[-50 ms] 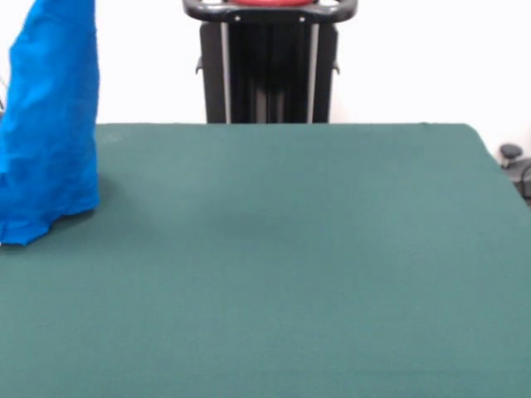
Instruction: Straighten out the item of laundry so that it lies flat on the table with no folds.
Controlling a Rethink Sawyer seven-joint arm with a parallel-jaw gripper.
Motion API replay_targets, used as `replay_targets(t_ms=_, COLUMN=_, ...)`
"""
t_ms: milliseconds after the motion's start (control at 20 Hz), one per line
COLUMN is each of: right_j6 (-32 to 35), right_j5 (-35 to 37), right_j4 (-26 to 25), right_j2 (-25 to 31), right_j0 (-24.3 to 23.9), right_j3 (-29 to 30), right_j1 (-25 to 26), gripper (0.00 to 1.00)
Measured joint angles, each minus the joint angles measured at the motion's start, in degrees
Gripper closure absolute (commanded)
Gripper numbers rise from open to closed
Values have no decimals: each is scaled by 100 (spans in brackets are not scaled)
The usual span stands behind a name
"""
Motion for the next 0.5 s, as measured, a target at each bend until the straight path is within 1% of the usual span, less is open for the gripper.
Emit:
replay_targets(t_ms=200, right_j6=414, right_j5=-241, right_j4=181, right_j2=-141, right_j0=304, right_j3=127, right_j1=248, gripper=100)
replay_targets(t_ms=250, right_j6=628, right_j5=-430, right_j4=268, right_j2=-177, right_j0=426, right_j3=196, right_j1=395, gripper=100)
replay_targets(t_ms=500, right_j6=1128, right_j5=-978, right_j4=518, right_j2=-303, right_j0=776, right_j3=327, right_j1=852, gripper=100)
